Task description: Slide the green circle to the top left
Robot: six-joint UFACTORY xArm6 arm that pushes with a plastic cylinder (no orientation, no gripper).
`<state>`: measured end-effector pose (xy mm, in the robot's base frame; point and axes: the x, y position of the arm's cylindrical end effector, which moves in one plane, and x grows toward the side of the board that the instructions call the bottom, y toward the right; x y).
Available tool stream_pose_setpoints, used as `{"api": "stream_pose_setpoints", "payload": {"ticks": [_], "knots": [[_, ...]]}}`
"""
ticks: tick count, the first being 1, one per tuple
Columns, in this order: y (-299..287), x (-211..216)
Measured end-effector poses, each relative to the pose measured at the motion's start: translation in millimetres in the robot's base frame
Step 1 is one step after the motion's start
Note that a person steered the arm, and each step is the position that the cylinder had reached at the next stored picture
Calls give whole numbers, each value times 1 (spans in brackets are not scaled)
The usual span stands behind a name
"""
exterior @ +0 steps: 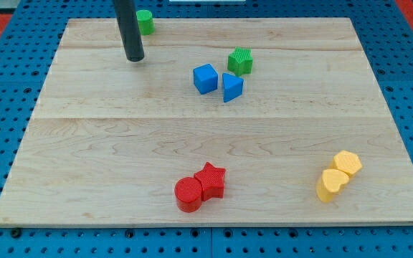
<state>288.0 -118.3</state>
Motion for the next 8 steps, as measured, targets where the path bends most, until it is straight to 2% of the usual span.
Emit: {"api": "stream_pose_setpoints", "payload": {"ticks": [1, 2, 3, 4, 5, 6, 7, 8], "knots": [[62, -85], [41, -96], [2, -88], [-39, -51], [20, -43], [5, -73], [-69, -73], [-74, -60]]}}
